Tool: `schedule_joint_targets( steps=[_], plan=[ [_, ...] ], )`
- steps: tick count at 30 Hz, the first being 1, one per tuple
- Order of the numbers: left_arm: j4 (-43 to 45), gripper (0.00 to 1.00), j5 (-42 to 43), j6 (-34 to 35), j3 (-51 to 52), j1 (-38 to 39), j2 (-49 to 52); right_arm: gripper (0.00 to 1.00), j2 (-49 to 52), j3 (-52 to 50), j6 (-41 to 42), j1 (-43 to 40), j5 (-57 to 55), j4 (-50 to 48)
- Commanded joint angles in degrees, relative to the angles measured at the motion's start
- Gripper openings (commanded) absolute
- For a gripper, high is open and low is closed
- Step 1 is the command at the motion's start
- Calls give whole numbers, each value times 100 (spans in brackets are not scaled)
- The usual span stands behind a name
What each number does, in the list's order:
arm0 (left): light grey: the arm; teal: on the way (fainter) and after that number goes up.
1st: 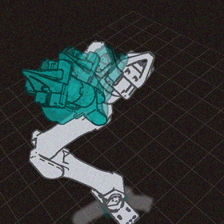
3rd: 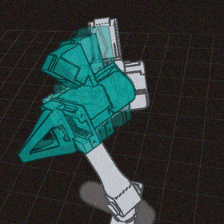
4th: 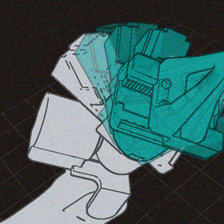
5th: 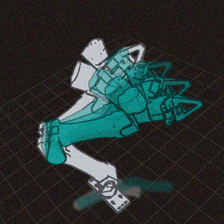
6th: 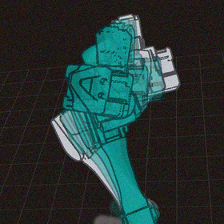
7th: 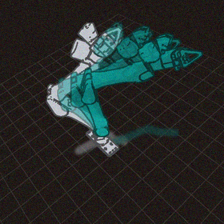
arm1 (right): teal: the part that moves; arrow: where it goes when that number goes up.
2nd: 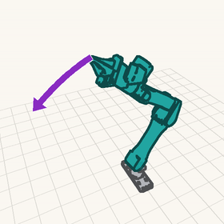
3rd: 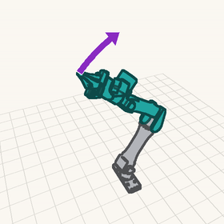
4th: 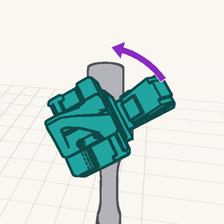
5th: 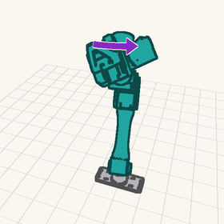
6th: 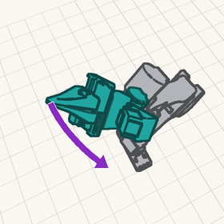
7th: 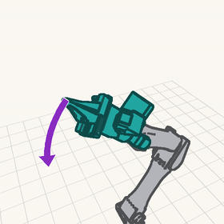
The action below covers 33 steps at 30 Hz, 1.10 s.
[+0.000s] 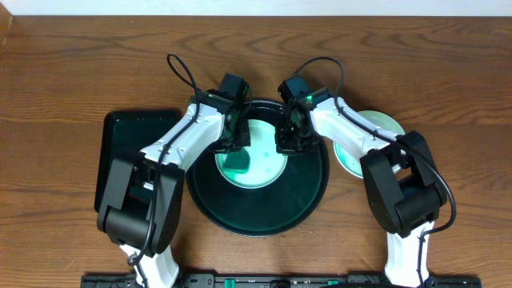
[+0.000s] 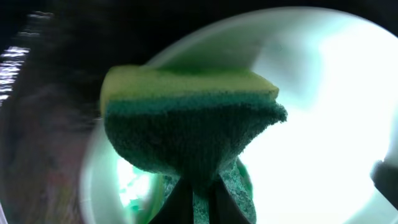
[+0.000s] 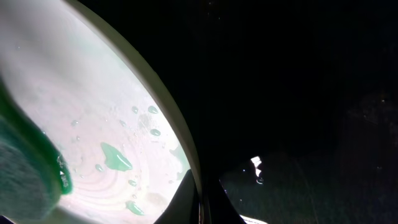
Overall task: Clean dirty plates on tray and stack at the side
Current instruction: 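Scrub the second pale green plate with the sponge in the left gripper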
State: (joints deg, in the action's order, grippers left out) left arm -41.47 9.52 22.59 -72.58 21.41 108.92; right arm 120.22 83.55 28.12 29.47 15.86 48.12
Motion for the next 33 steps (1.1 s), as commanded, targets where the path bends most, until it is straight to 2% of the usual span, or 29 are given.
schedule_joint_targets(
  steps=[1, 4, 7, 10, 15, 17, 19, 24, 26, 28, 31, 33],
  plan=[
    [13, 7, 2065, -916, 50, 105, 254, 1, -52, -83, 52, 63, 79, -55],
    [70, 7, 2656, -1172, 50, 105, 254, 1, -52, -83, 52, 63, 79, -55],
    [76, 7, 2350, -1154, 50, 98, 256, 1, -52, -83, 50, 63, 79, -55],
    [70, 7, 1373, -743, 50, 76, 254, 1, -52, -83, 50, 63, 79, -55],
    [-177, 7, -1266, 540, 50, 63, 254, 1, -52, -83, 50, 63, 76, -55],
    [-323, 7, -1836, 828, 48, 63, 254, 1, -52, -83, 50, 63, 76, -55],
    [-391, 7, -1945, 839, 46, 63, 254, 1, -52, -83, 48, 63, 76, -55],
    [-518, 7, -1895, 839, 46, 94, 254, 1, -52, -83, 50, 63, 76, -55],
    [-538, 7, -1495, 702, 46, 118, 254, 1, -52, -83, 50, 63, 76, -55],
    [-452, 7, -557, 81, 46, 118, 254, 1, -52, -83, 50, 63, 76, -55],
    [-221, 7, 1327, -1069, 46, 118, 254, 1, -52, -83, 50, 63, 76, -55],
    [-28, 7, 2063, -1427, 46, 116, 254, 1, -52, -83, 50, 63, 76, -55]
  ],
)
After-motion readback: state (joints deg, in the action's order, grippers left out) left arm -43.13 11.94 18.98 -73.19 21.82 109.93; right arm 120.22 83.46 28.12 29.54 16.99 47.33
